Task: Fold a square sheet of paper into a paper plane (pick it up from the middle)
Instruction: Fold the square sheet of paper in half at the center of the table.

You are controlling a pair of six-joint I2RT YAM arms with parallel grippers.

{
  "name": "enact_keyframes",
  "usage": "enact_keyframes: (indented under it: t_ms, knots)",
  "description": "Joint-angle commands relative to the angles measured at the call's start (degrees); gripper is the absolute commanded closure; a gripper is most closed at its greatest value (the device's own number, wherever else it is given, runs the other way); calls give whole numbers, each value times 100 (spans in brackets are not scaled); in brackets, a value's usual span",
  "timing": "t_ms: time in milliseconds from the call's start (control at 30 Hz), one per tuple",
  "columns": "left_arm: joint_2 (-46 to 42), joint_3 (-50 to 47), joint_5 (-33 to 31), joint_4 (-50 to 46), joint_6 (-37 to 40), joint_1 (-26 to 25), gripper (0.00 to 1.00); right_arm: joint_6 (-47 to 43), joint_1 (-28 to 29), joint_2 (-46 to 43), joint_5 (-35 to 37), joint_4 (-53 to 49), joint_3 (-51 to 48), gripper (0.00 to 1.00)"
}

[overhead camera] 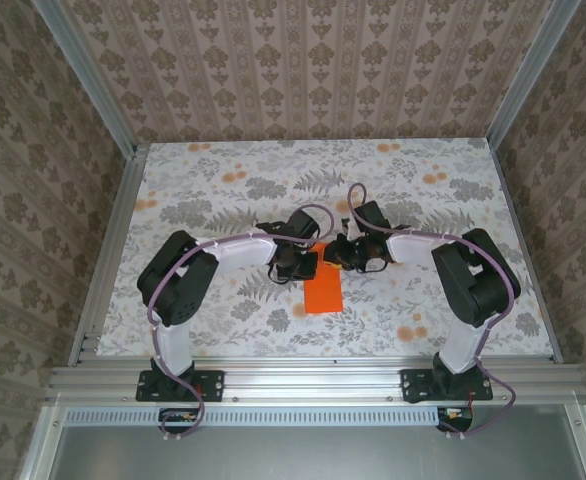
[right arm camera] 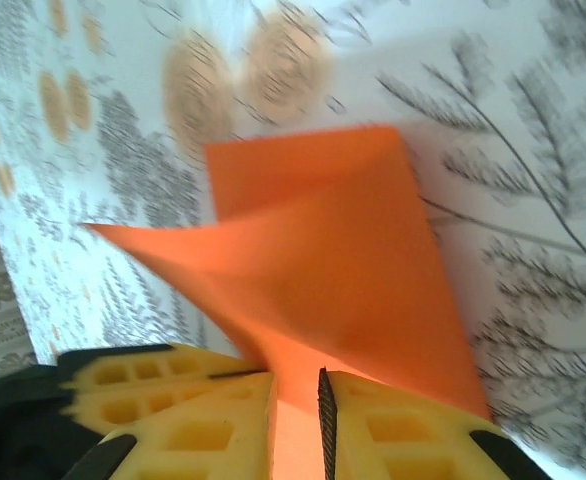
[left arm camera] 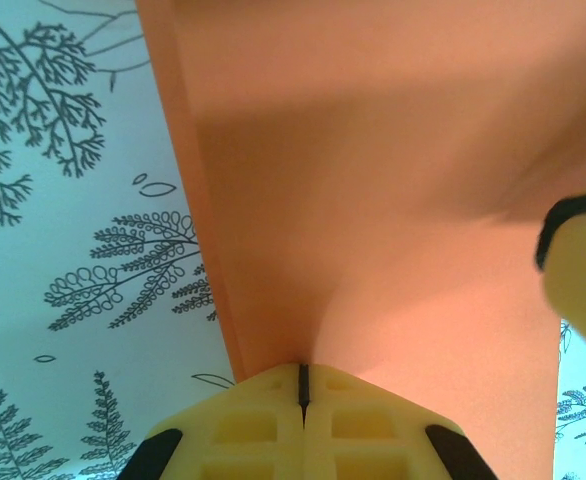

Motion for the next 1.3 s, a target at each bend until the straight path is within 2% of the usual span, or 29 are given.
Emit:
enact_keyframes:
  t_ms: [0, 300, 600, 967, 1267]
  knots:
    - [173, 107, -127, -318, 140, -39, 100, -150, -77, 124, -75, -206, 225, 79]
    - [180, 99, -130, -326, 148, -41, 100, -200, -103, 703, 326, -272, 147, 80]
    - [173, 94, -115, -333, 181, -39, 100, -289, -120, 246, 271, -665, 672, 79]
    - [155, 94, -108, -335, 178, -37, 100, -217, -191, 1029, 549, -561, 702, 79]
    - [138, 66, -117, -335, 188, -36, 100, -96, -310, 606, 159, -423, 960, 79]
